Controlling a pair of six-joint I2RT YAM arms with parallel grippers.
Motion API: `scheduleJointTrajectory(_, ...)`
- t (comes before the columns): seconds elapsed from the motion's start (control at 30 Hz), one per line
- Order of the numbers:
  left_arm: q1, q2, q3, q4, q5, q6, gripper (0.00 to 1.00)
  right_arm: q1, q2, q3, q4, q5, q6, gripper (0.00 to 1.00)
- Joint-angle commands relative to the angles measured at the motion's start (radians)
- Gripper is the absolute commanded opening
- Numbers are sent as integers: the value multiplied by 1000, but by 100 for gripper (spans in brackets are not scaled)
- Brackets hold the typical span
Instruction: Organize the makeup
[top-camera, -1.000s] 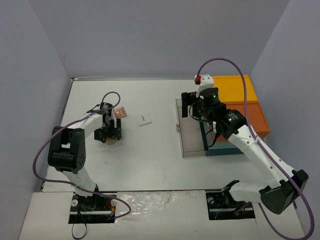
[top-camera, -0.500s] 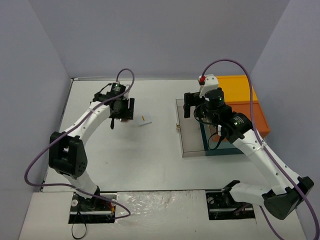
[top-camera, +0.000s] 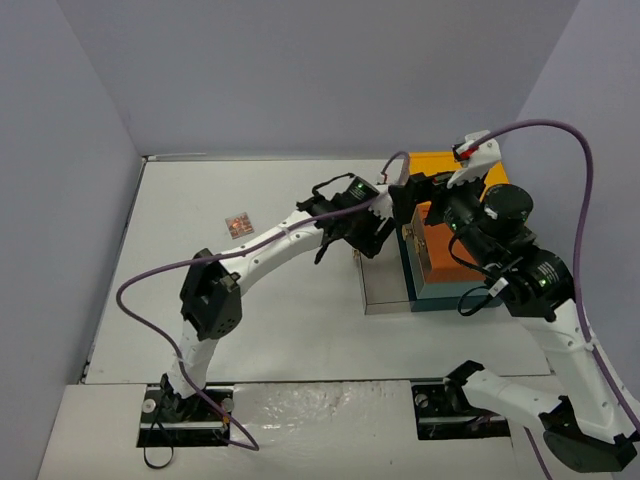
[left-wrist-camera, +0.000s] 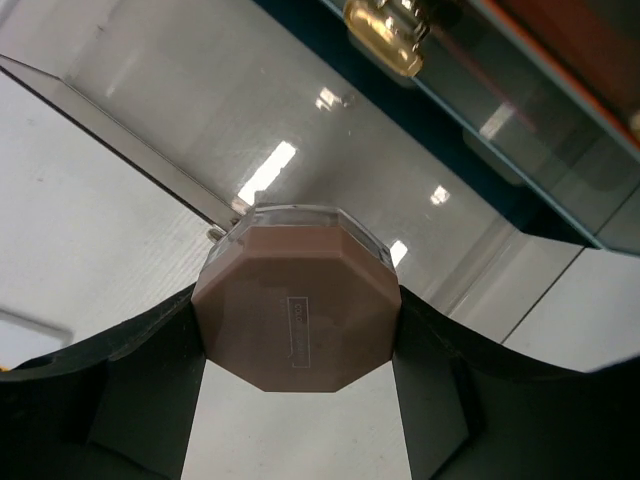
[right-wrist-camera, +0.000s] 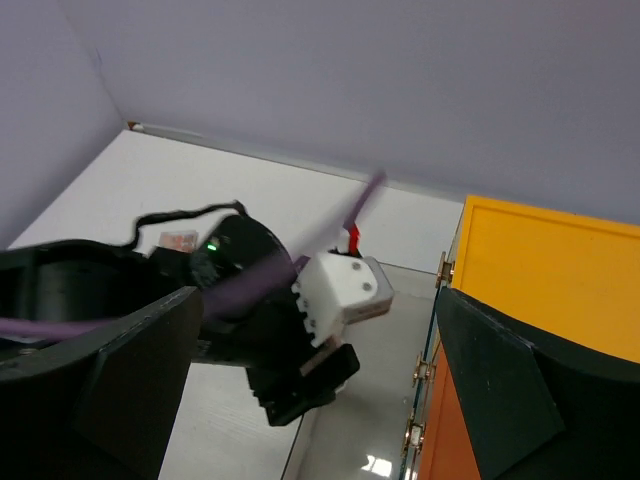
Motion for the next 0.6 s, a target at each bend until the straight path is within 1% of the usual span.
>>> scheduleJointTrajectory(0.0, 1, 39, 98, 38, -1, 49, 2, -5, -31, 19, 91, -24, -31, 100)
scheduleJointTrajectory(0.17, 5, 90, 115, 113, -4, 133, 2, -5, -49, -2, 91, -16, -28, 100)
scheduleJointTrajectory(0.23, 7, 115, 127, 157, 6, 196, 2, -5, -58, -12, 90, -13, -23, 100)
scheduleJointTrajectory(0.3, 8, 129, 127, 193, 15, 228, 2, -5, -65, -17, 87, -13, -18, 100)
scheduleJointTrajectory(0.47, 13, 198, 196, 191, 25, 246, 3, -5, -76, -34, 87, -16, -8, 100)
scheduleJointTrajectory(0.57, 19, 248, 249, 174, 32, 237, 9, -5, -74, -40, 86, -16, -10, 100)
